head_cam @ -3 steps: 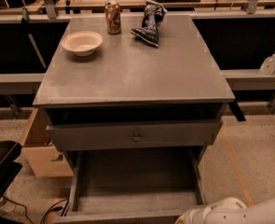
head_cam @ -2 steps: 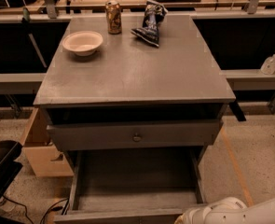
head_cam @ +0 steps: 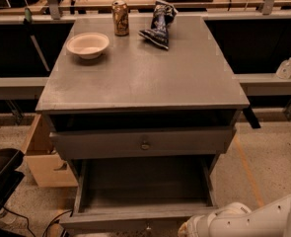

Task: Close middle drawer

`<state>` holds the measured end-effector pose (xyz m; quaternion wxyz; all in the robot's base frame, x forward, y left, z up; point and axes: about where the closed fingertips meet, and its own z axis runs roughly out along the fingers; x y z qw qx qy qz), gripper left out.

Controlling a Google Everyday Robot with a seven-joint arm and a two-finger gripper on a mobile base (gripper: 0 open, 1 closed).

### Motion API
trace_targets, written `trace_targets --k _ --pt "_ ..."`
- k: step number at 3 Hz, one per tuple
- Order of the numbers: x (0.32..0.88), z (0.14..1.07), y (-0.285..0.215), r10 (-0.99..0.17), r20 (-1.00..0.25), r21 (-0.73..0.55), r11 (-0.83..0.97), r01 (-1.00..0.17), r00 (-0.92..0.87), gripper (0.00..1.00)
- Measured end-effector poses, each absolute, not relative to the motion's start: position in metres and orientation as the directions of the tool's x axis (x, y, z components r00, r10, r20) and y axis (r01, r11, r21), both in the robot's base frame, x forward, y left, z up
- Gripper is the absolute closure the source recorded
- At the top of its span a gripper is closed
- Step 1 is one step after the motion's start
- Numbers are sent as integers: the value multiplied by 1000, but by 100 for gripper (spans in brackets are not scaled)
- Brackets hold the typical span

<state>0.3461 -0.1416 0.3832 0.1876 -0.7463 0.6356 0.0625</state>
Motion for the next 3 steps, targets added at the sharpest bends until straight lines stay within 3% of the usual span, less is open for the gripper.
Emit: trace_targets --k 3 --pt "408 369 -101 -926 -331 -201 -118 -972 181 100"
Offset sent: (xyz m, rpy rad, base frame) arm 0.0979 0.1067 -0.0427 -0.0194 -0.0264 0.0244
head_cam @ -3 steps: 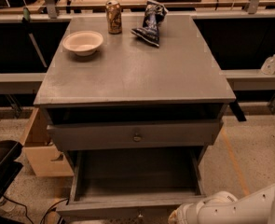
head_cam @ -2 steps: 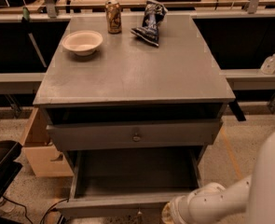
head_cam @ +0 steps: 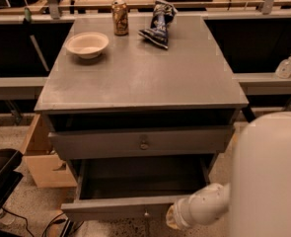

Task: Close middle drawer

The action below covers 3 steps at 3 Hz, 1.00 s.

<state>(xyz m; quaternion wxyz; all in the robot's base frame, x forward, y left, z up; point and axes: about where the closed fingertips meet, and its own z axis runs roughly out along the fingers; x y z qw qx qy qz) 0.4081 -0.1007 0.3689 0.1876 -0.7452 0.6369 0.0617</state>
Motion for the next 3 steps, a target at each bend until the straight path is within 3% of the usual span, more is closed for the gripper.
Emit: trace_targets --k 3 --pt "451 342 -61 -935 -294 -176 -152 -973 199 100"
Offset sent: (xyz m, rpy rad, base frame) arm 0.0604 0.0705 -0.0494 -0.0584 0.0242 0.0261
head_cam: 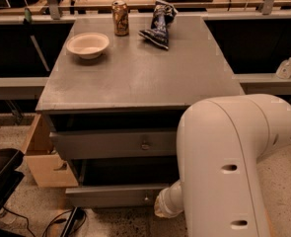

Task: Close middle drawer

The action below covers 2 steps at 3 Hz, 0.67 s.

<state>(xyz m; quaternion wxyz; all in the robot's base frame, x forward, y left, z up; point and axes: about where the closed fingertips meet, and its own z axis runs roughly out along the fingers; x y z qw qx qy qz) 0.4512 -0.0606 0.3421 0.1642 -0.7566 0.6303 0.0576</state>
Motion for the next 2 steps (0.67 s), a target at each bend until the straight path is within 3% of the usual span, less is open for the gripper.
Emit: trace_targets --k 2 --pt "465 345 -63 -936 -296 -188 -137 -973 189 100"
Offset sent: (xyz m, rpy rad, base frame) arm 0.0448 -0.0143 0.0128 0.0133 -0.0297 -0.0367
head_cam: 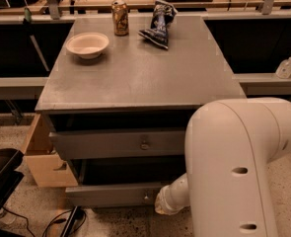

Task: Close middle drawer

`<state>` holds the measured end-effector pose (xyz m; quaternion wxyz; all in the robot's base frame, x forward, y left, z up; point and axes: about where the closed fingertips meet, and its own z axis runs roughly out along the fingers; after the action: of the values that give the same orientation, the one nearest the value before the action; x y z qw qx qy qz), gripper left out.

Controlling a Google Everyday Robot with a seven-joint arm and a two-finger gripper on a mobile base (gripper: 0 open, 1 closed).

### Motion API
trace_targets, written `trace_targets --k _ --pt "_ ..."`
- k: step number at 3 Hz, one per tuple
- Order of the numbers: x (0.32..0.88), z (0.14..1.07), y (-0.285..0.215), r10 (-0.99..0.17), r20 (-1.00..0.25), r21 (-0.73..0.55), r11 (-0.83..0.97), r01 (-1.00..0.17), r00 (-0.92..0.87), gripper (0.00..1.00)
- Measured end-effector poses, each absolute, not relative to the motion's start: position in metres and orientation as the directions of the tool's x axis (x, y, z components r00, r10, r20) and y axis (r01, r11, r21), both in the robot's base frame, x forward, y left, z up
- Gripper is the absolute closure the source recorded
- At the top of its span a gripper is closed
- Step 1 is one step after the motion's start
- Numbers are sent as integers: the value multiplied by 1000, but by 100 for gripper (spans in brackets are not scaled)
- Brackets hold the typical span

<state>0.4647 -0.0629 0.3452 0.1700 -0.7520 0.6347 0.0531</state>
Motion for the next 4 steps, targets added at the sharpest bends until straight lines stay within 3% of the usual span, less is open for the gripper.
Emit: trace_targets --k 3,4 --pt "482 351 -70 -943 -292 -201 -102 -974 159 100" --pt "512 355 -86 -950 -296 -215 -31 -976 96 100"
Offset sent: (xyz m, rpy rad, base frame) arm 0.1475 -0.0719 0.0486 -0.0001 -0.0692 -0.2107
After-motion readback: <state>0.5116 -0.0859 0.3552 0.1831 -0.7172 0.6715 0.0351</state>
